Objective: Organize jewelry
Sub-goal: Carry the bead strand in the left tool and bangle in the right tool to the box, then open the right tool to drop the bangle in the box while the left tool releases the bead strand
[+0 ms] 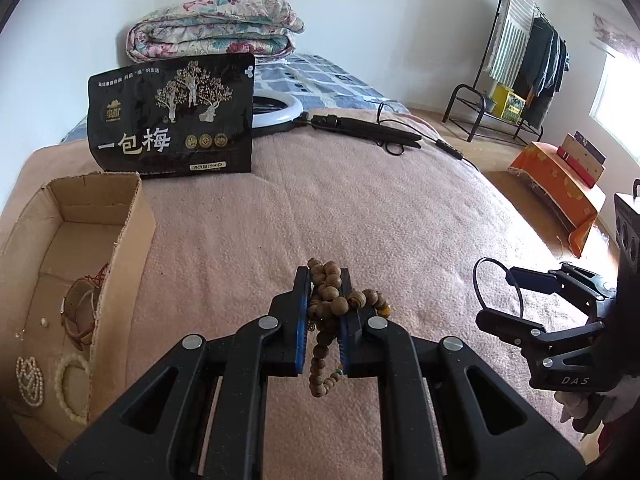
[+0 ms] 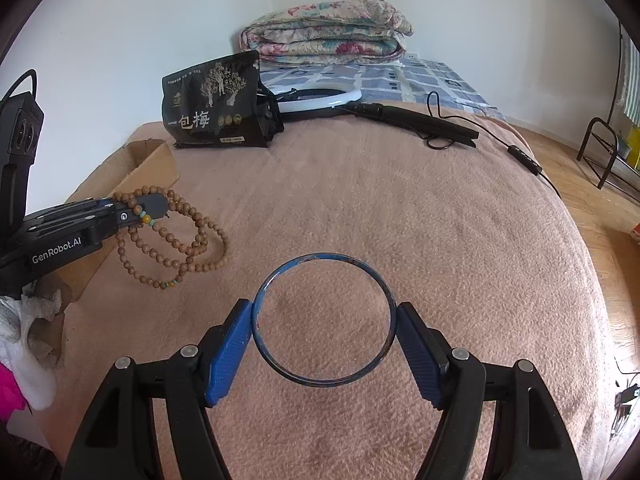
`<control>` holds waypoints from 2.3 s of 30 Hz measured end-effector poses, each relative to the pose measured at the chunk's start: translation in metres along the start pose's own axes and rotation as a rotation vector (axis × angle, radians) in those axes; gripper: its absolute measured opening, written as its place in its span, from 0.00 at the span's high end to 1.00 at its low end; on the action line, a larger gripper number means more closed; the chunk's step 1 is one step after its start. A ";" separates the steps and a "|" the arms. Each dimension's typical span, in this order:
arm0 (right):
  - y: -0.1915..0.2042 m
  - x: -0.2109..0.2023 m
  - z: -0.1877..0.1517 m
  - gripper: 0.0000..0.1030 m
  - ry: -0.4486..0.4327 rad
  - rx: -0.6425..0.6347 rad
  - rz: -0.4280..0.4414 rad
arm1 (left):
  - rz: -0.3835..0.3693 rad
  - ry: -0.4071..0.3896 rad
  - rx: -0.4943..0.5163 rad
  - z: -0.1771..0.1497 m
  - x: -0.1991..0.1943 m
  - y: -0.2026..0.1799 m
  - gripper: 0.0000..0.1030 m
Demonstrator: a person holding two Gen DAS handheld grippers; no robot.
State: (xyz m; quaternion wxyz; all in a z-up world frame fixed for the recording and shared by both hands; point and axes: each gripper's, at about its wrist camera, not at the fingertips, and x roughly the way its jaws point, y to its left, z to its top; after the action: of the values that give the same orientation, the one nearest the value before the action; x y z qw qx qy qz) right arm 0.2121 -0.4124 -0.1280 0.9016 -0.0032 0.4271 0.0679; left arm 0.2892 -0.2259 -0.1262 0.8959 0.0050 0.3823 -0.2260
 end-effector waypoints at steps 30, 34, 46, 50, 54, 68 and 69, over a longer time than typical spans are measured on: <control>0.063 -0.081 0.021 0.28 -0.093 -0.059 0.022 | 0.088 -0.159 -0.038 0.005 -0.148 0.056 0.90; 0.081 -0.076 0.032 0.28 -0.101 -0.079 0.041 | 0.120 -0.170 -0.054 0.004 -0.157 0.078 0.90; 0.147 -0.046 0.074 0.28 -0.116 -0.143 0.113 | 0.191 -0.192 -0.096 0.000 -0.174 0.142 0.90; 0.170 -0.031 0.089 0.28 -0.112 -0.160 0.141 | 0.204 -0.189 -0.109 -0.003 -0.175 0.159 0.90; 0.190 -0.014 0.102 0.28 -0.105 -0.172 0.167 | 0.209 -0.192 -0.120 -0.006 -0.175 0.173 0.90; 0.230 0.047 0.139 0.28 -0.075 -0.135 0.240 | 0.199 -0.201 -0.109 -0.006 -0.168 0.196 0.90; 0.232 0.051 0.141 0.28 -0.072 -0.131 0.248 | 0.199 -0.201 -0.106 -0.007 -0.167 0.196 0.90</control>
State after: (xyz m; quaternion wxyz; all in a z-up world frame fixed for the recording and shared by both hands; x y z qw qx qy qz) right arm 0.3236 -0.1674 -0.0660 0.8990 -0.0067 0.3861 0.2068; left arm 0.2639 0.0187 -0.0482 0.9467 -0.0272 0.2996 -0.1151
